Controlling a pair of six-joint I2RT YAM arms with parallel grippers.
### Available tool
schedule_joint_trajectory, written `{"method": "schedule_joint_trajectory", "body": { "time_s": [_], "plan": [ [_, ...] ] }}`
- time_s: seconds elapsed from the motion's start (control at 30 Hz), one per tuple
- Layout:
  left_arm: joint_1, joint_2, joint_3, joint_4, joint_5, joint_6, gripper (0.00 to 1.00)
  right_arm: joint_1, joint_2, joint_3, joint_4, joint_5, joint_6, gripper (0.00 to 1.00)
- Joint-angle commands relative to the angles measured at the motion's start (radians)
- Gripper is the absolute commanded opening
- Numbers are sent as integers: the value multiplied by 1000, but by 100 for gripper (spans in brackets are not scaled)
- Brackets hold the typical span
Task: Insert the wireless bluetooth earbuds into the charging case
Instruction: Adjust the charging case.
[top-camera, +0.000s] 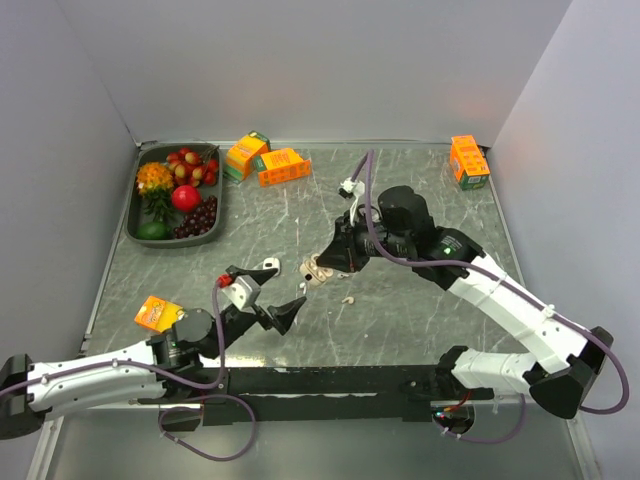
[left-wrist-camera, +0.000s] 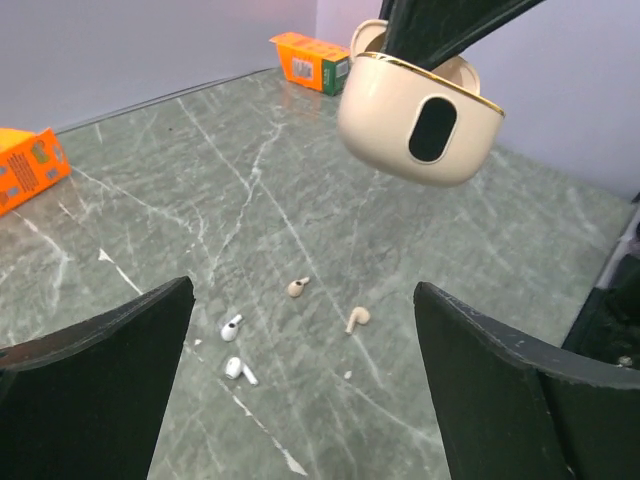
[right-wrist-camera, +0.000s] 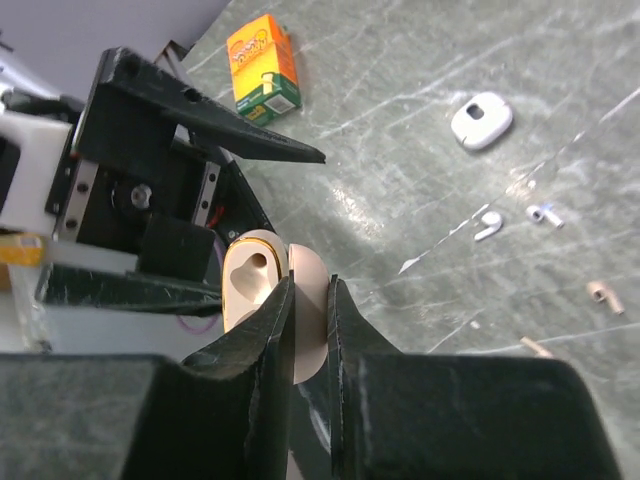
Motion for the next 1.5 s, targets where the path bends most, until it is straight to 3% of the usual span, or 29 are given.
{"method": "schedule_joint_trajectory", "body": {
  "time_s": [0.0, 0.03, 0.13, 0.3, 0.33, 0.43, 0.57, 0.73, 0.87, 1.23, 1.47],
  "plan": [
    [1, -89, 69, -93, 38, -83, 96, -1, -59, 58, -46, -38, -162, 0],
    [1, -128, 71, -91, 135, -94, 96, -1, -67, 52, -56, -47, -189, 0],
    [4, -167, 104, -123, 254, -150, 96, 2, -112, 25, -66, -31, -288, 0],
    [48, -63, 275, -350, 536, -180, 96, 2, -145, 41, -147, -56, -419, 0],
    [74, -16, 284, -351, 654, -186, 96, 2, -140, 41, -159, -72, -431, 0],
    [151, 81, 304, -309, 826, -206, 96, 5, -134, 38, -165, -130, -469, 0],
    [243, 160, 313, -256, 951, -211, 96, 11, -151, 32, -175, -164, -489, 0],
    [314, 204, 306, -199, 998, -175, 99, 34, -174, 6, -182, -178, -508, 0],
    [335, 241, 307, -116, 1064, -185, 88, 54, -174, -20, -173, -163, -519, 0],
    [340, 295, 293, -13, 1161, -192, 85, 119, -116, -2, -143, -101, -532, 0],
    [338, 319, 306, -39, 1193, -186, 76, 129, -85, 20, -121, -104, -526, 0]
  ]
}}
